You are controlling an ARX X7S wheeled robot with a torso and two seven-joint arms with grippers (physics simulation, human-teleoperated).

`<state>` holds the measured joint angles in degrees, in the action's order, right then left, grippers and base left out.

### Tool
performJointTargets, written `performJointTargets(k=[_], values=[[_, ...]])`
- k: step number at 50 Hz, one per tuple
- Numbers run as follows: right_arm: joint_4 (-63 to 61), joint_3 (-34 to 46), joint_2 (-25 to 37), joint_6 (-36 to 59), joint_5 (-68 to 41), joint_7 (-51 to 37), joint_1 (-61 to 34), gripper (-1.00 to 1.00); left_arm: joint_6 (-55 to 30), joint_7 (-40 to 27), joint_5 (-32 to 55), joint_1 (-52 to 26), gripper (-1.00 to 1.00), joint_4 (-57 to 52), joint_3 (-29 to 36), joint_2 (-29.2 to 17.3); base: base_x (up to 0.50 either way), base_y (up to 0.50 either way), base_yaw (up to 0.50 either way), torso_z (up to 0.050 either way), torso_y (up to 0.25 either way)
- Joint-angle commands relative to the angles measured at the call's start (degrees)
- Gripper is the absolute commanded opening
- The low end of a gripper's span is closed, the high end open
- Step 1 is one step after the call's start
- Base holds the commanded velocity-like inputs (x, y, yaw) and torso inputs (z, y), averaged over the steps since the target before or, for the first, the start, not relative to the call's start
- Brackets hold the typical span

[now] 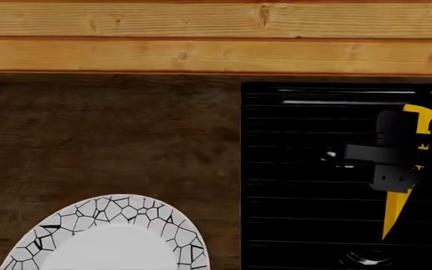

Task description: Pick the cheese from the plate and place it in the pan.

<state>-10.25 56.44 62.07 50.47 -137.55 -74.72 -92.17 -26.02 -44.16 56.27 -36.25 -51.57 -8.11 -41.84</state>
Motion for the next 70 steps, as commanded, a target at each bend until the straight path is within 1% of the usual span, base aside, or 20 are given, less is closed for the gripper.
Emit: performJointTargets(k=[1,70], values=[[-0.4,-0.1,0.2,0.5,-0.1,0.1,-0.6,-1.0,-0.1,-0.2,0.2,-0.6,1.0,0.0,0.3,-0.2,0.0,-0.5,0.0,0.0,0.0],[0.1,1.1,-0.2,0.9,0.6,1.0,-1.2,-1.0,0.9,-0.3,-0.5,-0.7,1.0,0.9,1.0,-0.4,0.0,-0.5,0.0,0.0,0.0]])
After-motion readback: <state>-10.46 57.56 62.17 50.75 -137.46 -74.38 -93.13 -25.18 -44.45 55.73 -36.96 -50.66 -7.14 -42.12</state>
